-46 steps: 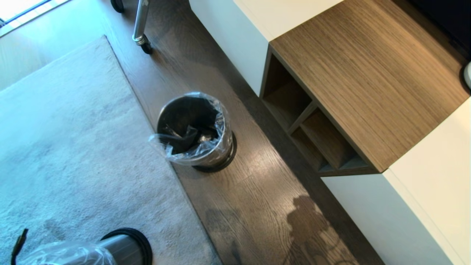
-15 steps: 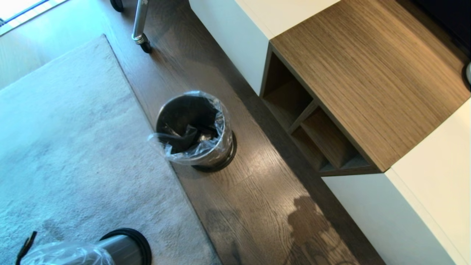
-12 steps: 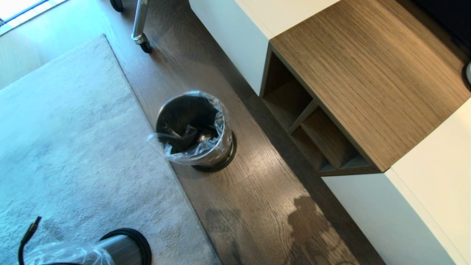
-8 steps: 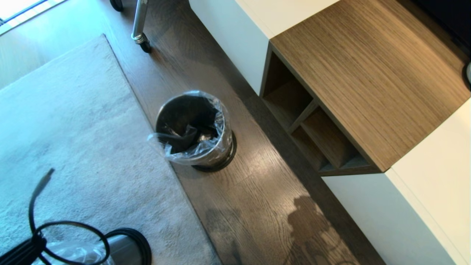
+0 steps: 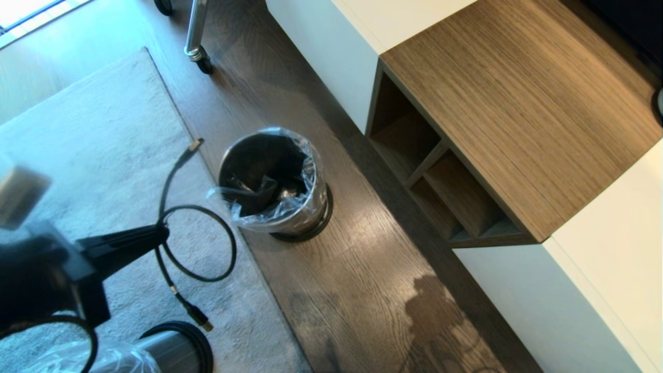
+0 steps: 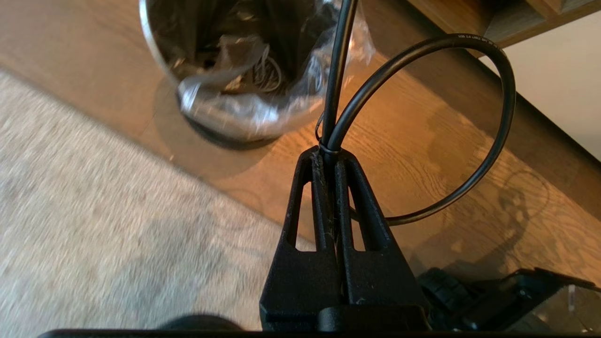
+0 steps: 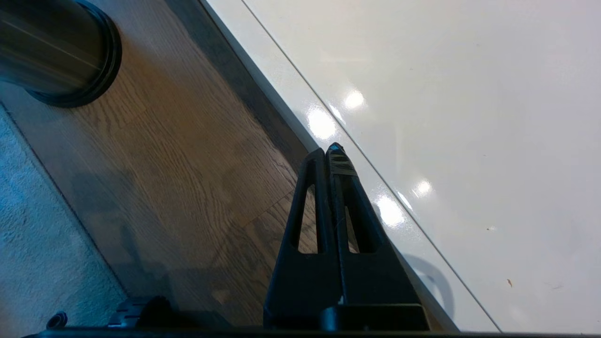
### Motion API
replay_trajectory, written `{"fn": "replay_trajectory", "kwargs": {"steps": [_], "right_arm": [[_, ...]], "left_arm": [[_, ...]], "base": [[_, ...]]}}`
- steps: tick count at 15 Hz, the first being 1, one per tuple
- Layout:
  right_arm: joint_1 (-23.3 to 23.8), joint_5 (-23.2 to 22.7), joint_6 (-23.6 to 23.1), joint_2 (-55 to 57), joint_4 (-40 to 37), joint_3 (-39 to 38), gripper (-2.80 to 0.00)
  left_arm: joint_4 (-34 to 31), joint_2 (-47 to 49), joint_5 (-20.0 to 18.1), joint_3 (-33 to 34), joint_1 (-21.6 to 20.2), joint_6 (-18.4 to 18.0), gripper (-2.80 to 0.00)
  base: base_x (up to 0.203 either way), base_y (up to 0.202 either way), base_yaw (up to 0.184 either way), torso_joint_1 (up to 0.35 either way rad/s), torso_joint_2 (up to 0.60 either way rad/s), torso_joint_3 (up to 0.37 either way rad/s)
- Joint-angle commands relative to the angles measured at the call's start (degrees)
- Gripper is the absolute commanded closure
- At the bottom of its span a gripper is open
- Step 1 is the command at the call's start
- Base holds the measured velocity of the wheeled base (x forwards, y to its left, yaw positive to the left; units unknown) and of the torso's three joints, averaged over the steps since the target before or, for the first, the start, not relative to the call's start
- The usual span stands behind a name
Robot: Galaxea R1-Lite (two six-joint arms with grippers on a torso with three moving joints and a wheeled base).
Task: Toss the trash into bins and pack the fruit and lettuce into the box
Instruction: Throw it into the trash can on the right
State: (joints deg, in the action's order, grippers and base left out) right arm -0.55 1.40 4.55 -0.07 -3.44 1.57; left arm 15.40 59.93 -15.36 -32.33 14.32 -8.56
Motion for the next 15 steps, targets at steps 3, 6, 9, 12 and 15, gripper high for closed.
{"fn": "replay_trajectory", "kwargs": {"steps": [3,6,9,12,15], "right_arm": [[-0.1,0.0,0.0,0.1,-0.1,0.0,0.00],[-0.1,0.0,0.0,0.1,0.0,0.0,0.00],[0.0,0.0,0.0,0.1,0.0,0.0,0.00],[0.0,0.0,0.0,0.1,0.0,0.0,0.00],[0.0,0.0,0.0,0.1,0.0,0.0,0.00]], "left_arm": [[17.8,22.2,0.4,-6.3,3.8,-1.9,0.00],[31.6,29.6,1.4,-10.3,4.6,-3.3,0.00],[41.7,33.8,2.2,-12.2,4.3,-3.4,0.00],[44.4,35.1,4.5,-12.7,4.1,-3.7,0.00],[51.5,38.1,4.6,-11.5,3.1,-3.8,0.00]], "base": [[0.000,0.000,0.000,0.000,0.00,0.000],[0.000,0.000,0.000,0.000,0.00,0.000],[0.000,0.000,0.000,0.000,0.00,0.000],[0.000,0.000,0.000,0.000,0.00,0.000],[0.000,0.000,0.000,0.000,0.00,0.000]]}}
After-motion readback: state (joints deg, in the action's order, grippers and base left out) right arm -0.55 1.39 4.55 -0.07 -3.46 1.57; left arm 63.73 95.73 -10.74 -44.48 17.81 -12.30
